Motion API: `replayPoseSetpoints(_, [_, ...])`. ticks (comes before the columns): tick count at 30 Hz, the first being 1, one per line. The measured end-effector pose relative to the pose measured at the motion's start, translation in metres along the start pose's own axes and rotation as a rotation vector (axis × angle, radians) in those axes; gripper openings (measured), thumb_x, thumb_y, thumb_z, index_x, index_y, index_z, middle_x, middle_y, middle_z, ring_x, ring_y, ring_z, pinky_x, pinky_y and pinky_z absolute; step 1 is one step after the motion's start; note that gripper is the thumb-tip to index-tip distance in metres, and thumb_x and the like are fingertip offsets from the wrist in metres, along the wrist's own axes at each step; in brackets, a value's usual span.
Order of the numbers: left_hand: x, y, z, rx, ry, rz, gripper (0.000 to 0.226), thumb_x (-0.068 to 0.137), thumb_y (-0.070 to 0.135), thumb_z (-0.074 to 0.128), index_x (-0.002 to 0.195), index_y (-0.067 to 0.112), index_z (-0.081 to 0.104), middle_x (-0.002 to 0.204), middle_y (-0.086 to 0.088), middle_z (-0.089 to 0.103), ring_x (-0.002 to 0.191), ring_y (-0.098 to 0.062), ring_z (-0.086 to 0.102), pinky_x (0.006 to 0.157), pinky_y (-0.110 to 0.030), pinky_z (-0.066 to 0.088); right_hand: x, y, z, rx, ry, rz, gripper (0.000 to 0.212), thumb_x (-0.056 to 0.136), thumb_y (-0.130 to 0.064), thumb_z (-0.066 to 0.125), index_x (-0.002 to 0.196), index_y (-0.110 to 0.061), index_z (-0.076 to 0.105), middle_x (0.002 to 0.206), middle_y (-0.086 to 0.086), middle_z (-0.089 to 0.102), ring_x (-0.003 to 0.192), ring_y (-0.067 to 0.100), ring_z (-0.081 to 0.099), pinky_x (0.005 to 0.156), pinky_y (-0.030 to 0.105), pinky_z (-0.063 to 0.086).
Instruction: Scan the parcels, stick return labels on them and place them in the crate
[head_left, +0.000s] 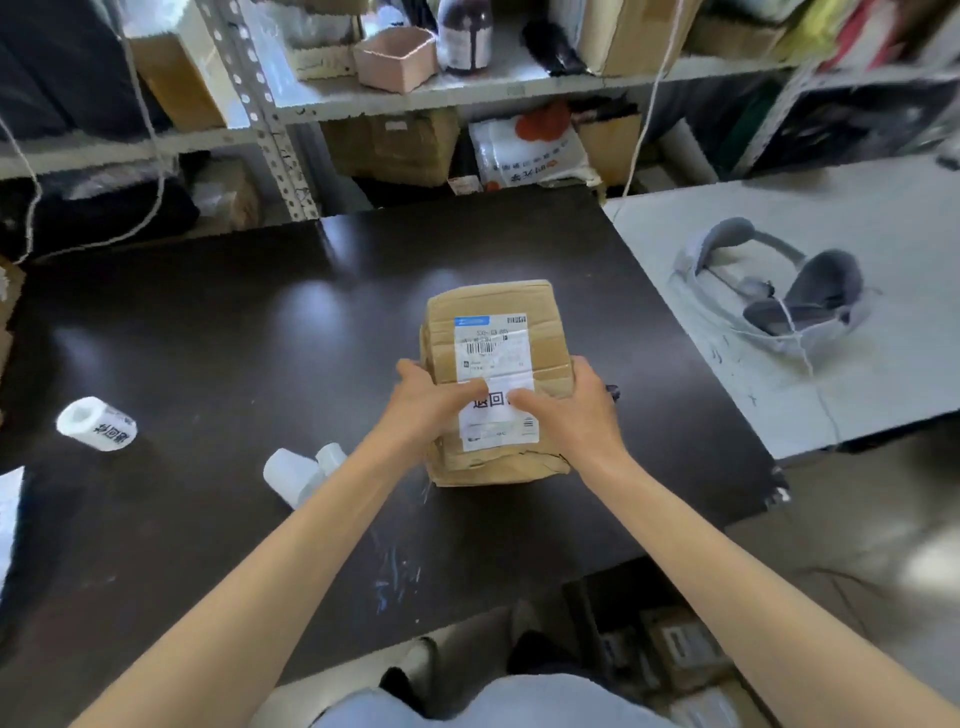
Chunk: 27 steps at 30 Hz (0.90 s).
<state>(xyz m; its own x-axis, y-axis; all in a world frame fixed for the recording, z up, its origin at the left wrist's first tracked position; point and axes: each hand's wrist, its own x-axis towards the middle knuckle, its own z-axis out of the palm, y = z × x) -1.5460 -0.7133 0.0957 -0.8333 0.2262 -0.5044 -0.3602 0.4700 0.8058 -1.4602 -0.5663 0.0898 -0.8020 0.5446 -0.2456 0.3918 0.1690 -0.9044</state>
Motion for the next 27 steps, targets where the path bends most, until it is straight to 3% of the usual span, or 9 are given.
replayPoseSetpoints(2, [0.000, 0.014, 0.014, 0.095, -0.098, 0.072, 0.066, 0.076, 0.037, 0.079, 0.116, 0.020, 0.028, 0.123, 0.000, 0.057, 0.108, -0.022, 0.061, 0.085, -0.040, 0.053, -0.017, 0.001, -0.018, 0.037, 0.118, 0.036, 0.044, 0.072, -0.030, 0.079, 0.107, -0.028, 0.053, 0.092, -0.018, 0.065, 0.077, -0.007, 0.063, 0.047, 0.006, 0.042])
replayPoseSetpoints(6, [-0.023, 0.022, 0.063, 0.220, -0.336, 0.168, 0.067, 0.074, 0.034, 0.080, 0.118, 0.018, 0.033, 0.119, 0.000, 0.060, 0.105, -0.022, 0.063, 0.092, -0.047, 0.053, -0.074, 0.025, -0.054, 0.073, 0.405, 0.137, 0.039, 0.070, -0.034, 0.078, 0.098, -0.032, 0.051, 0.089, -0.018, 0.064, 0.082, -0.004, 0.060, 0.058, 0.012, 0.042])
replayPoseSetpoints(9, [-0.055, 0.012, 0.109, 0.312, -0.517, 0.256, 0.066, 0.072, 0.030, 0.081, 0.119, 0.014, 0.037, 0.111, 0.004, 0.057, 0.104, -0.017, 0.062, 0.089, -0.043, 0.055, -0.128, 0.060, -0.075, 0.197, 0.593, 0.231, 0.043, 0.068, -0.032, 0.079, 0.103, -0.026, 0.055, 0.099, -0.009, 0.069, 0.093, 0.011, 0.066, 0.079, 0.032, 0.055])
replayPoseSetpoints(11, [-0.079, 0.000, 0.145, 0.366, -0.660, 0.306, 0.069, 0.067, 0.031, 0.081, 0.120, 0.010, 0.044, 0.112, 0.004, 0.057, 0.105, -0.015, 0.062, 0.089, -0.041, 0.055, -0.166, 0.085, -0.089, 0.265, 0.715, 0.293, 0.044, 0.068, -0.032, 0.079, 0.105, -0.028, 0.055, 0.101, -0.009, 0.070, 0.094, 0.013, 0.067, 0.084, 0.039, 0.056])
replayPoseSetpoints(15, [-0.122, -0.028, 0.215, 0.489, -0.836, 0.351, 0.064, 0.067, 0.030, 0.081, 0.113, 0.014, 0.039, 0.116, -0.002, 0.059, 0.104, -0.017, 0.062, 0.082, -0.032, 0.053, -0.228, 0.127, -0.116, 0.358, 0.932, 0.394, 0.040, 0.071, -0.030, 0.082, 0.102, -0.030, 0.057, 0.093, -0.015, 0.070, 0.087, 0.004, 0.067, 0.074, 0.026, 0.055])
replayPoseSetpoints(18, [-0.144, -0.046, 0.262, 0.536, -0.919, 0.356, 0.065, 0.068, 0.028, 0.081, 0.114, 0.013, 0.038, 0.113, -0.001, 0.058, 0.101, -0.015, 0.062, 0.083, -0.033, 0.053, -0.257, 0.154, -0.140, 0.396, 1.004, 0.453, 0.039, 0.071, -0.026, 0.082, 0.102, -0.027, 0.058, 0.094, -0.012, 0.072, 0.084, 0.003, 0.068, 0.075, 0.027, 0.055])
replayPoseSetpoints(22, [-0.153, -0.071, 0.318, 0.585, -0.951, 0.305, 0.065, 0.073, 0.029, 0.081, 0.113, 0.021, 0.030, 0.101, 0.007, 0.058, 0.091, -0.010, 0.062, 0.068, -0.028, 0.049, -0.271, 0.194, -0.172, 0.426, 1.025, 0.499, 0.039, 0.074, -0.021, 0.081, 0.105, -0.020, 0.058, 0.093, -0.010, 0.072, 0.078, 0.003, 0.068, 0.073, 0.028, 0.056])
replayPoseSetpoints(24, [-0.152, -0.085, 0.341, 0.596, -0.956, 0.290, 0.066, 0.073, 0.030, 0.081, 0.114, 0.022, 0.030, 0.100, 0.008, 0.058, 0.092, -0.011, 0.062, 0.072, -0.032, 0.051, -0.270, 0.214, -0.185, 0.423, 1.022, 0.532, 0.040, 0.074, -0.019, 0.081, 0.106, -0.018, 0.058, 0.092, -0.010, 0.072, 0.080, 0.005, 0.069, 0.074, 0.030, 0.056])
replayPoseSetpoints(27, [-0.144, -0.106, 0.371, 0.603, -0.968, 0.246, 0.067, 0.073, 0.029, 0.082, 0.117, 0.019, 0.032, 0.101, 0.008, 0.058, 0.094, -0.012, 0.063, 0.075, -0.034, 0.054, -0.264, 0.247, -0.198, 0.460, 1.024, 0.546, 0.039, 0.075, -0.009, 0.080, 0.107, -0.010, 0.058, 0.092, -0.006, 0.071, 0.066, -0.007, 0.065, 0.060, 0.014, 0.052])
